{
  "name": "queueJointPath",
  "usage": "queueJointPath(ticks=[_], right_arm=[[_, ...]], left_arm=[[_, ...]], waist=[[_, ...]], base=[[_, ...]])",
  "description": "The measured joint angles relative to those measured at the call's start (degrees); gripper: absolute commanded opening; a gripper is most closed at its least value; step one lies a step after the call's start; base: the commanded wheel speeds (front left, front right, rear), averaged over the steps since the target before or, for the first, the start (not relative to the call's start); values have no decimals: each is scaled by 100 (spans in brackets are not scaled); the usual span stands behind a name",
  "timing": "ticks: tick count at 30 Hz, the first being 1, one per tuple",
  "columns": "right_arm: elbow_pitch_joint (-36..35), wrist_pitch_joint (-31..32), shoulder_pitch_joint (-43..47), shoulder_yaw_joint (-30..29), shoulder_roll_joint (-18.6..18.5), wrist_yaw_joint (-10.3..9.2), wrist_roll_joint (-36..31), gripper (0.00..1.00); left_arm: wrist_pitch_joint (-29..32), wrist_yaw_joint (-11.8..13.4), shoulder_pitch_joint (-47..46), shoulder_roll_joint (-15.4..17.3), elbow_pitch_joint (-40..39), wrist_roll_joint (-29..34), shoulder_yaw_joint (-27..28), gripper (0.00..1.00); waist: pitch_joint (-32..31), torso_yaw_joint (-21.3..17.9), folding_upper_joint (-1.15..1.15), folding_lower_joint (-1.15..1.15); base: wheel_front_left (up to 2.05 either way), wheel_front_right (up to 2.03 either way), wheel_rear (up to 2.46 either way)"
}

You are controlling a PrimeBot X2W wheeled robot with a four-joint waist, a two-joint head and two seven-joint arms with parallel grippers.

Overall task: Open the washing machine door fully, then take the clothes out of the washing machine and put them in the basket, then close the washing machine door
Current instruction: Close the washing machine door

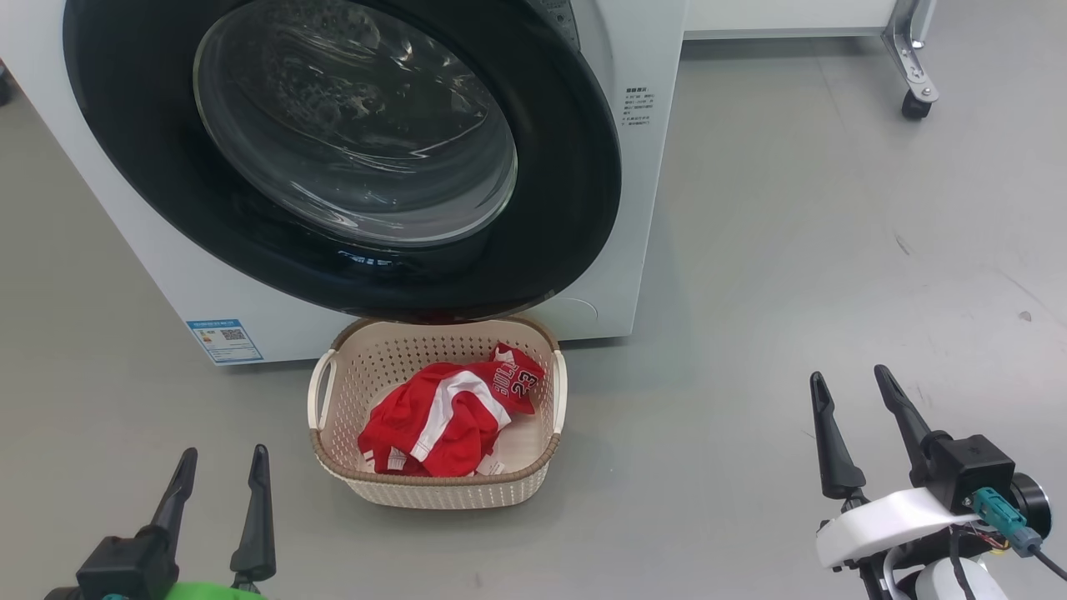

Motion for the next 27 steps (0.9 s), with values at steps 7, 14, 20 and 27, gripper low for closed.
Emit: queueJointPath(ticks=[7,14,20,27], right_arm=[[-62,41,55,-2,-1,-51,1,100],[-109,48,81,-7,-8,-55,1,100],[-134,79,88,-10,-22,-56,1,100],[-176,107,115,-8,-21,-56,12,0]], left_arm=[[-51,52,1,-32,24,32,-19,100],[-69,70,1,-35,48,81,-23,100],[-102,94,1,-88,88,83,-48,100],[-127,126,0,-101,90,126,-53,100]], waist=[[19,5,0,0],[31,8,0,0],[15,13,0,0],[36,14,0,0]], base=[[0,0,0],[0,0,0],[0,0,0],[0,0,0]])
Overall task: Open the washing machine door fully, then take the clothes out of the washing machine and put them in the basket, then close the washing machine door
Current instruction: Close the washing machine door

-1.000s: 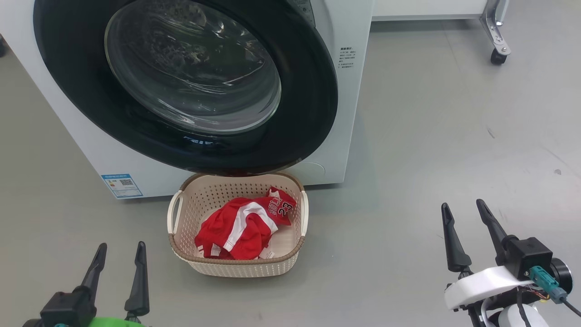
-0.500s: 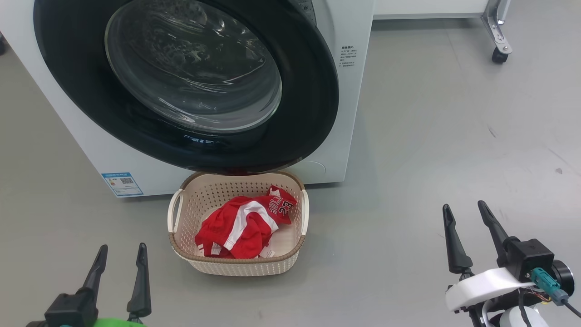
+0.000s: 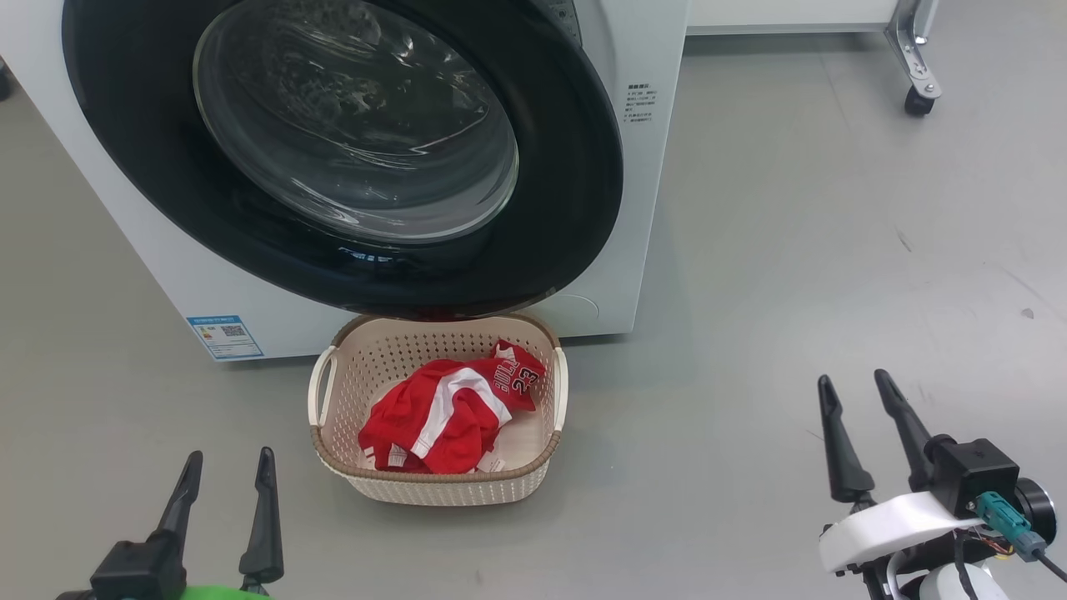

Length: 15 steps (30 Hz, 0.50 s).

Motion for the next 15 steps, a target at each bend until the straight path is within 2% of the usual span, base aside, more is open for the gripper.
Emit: queueJointPath(ticks=[15], right_arm=[[-51,86,5,-9,-18,7,52,0]], left_arm=[[-49,18,-9,-10,13,64,-37,100]], waist=[[57,36,0,0]], base=[[0,0,0]])
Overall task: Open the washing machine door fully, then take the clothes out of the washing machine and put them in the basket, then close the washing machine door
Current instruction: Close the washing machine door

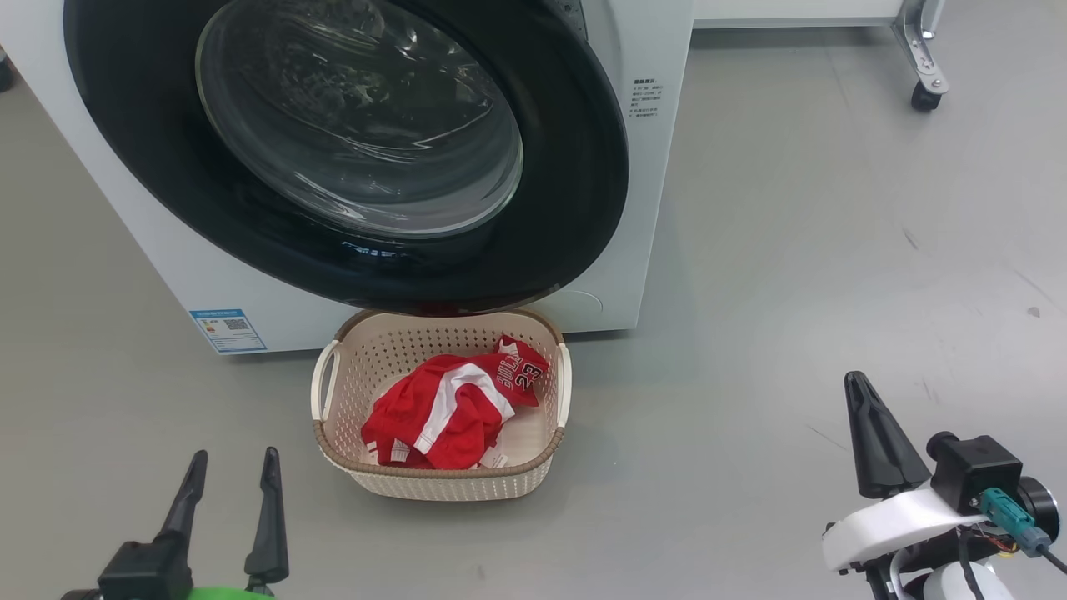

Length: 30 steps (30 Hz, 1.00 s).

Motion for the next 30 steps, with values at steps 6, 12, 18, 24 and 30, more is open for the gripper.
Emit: queueJointPath(ticks=[6,12,18,24,30], right_arm=[[14,33,-24,-73,-88,27,102,0],[79,78,-311,-79,-180,121,112,0],[152,178,-925,-1,-309,332,109,0],[270,399,-1508,293,-379,532,86,0],[409,610,-2084,525,-413,620,49,0]], left_arm=[[-16,-3,-23,-48,3,33,-134,100],[-18,-34,-139,-53,-36,80,-235,100],[-66,-92,-378,-86,-103,148,-367,100],[-68,-132,-520,-149,-145,153,-458,100],[-76,-153,-701,-209,-175,153,-530,100]], waist=[[38,118,0,0],[158,267,0,0],[382,489,0,0],[585,758,0,0],[843,1033,0,0]], base=[[0,0,0],[0,0,0],[0,0,0],[0,0,0],[0,0,0]])
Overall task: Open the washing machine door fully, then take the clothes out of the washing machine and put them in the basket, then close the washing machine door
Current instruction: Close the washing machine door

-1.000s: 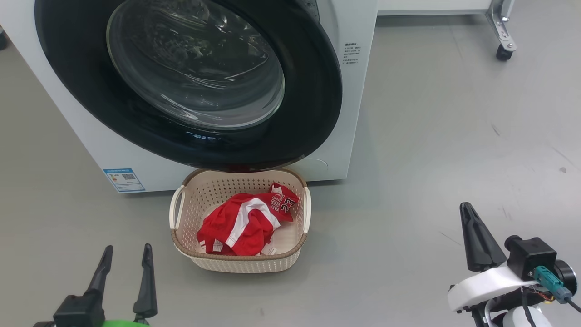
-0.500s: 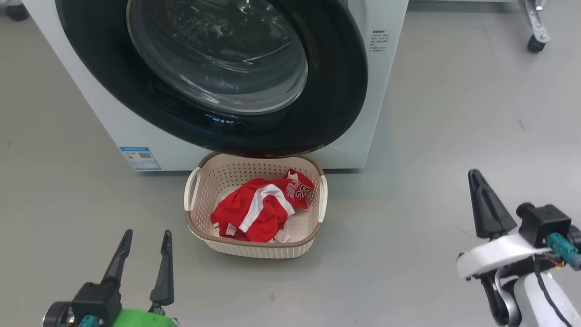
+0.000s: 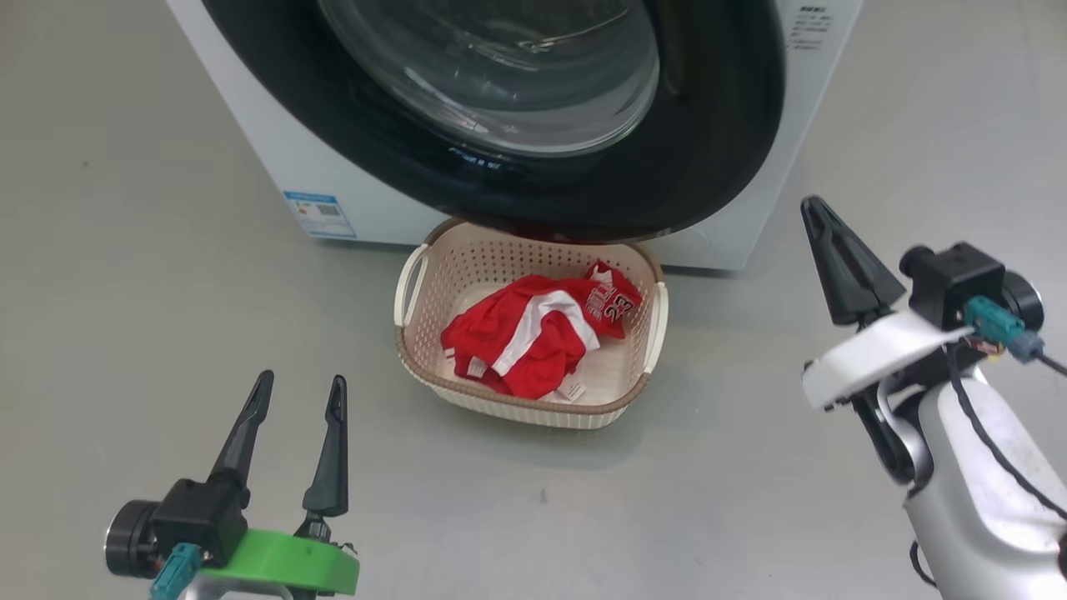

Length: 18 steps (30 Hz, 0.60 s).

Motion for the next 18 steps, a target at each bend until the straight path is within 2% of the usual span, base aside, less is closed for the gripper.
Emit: queueJointPath(ticks=[7,18], right_arm=[[224,253,-840,208,-5,90,-22,0],[742,381,-1740,225,-155,99,-16,0]], left_arm=[[-49,-53,-240,-56,-42,0,-103,100],[-100,-103,-703,-176,1,-19,-233,100]], waist=[[408,254,0,0],[1052,624,0,0]], base=[[0,0,0],[0,0,0]])
